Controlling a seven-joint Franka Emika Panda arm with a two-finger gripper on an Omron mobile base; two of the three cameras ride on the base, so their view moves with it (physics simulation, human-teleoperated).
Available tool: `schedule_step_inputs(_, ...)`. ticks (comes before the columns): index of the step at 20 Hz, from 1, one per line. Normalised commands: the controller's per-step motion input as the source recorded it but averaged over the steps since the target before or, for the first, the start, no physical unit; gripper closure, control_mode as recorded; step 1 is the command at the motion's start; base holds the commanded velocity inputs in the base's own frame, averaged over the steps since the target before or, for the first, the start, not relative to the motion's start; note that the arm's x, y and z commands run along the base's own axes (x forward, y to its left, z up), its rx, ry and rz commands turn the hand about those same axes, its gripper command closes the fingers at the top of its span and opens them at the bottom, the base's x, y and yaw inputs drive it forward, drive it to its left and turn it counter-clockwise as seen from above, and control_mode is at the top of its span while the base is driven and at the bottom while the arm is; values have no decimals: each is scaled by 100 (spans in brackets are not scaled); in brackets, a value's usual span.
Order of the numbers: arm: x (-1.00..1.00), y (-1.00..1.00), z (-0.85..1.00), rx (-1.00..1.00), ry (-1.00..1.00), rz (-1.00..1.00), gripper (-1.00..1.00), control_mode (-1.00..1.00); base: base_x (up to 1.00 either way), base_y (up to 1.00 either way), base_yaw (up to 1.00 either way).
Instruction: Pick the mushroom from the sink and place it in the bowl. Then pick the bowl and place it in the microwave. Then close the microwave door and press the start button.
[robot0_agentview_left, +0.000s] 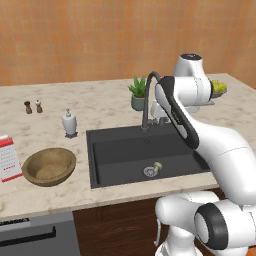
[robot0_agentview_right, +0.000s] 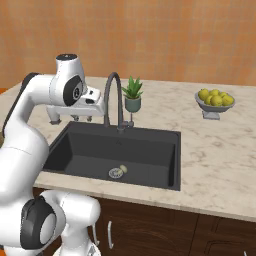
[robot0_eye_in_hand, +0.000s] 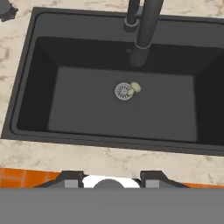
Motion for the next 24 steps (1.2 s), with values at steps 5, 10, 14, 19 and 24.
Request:
schedule_step_inputs(5,-19,-1,0,0,-1,0,-100,-100,0,0,0)
schedule_step_inputs(10,-64,-20,0,2,-11,-1,-100,-100,0,0,0)
schedule_step_inputs(14,-37,-66,-1,16,-5,-6,-100,-100,0,0,0)
schedule_step_inputs(19,0,-78,-2,30,0,-7,-100,-100,0,0,0)
schedule_step_inputs(24,0,-55,-18,17,0,-38,-100,-100,0,0,0)
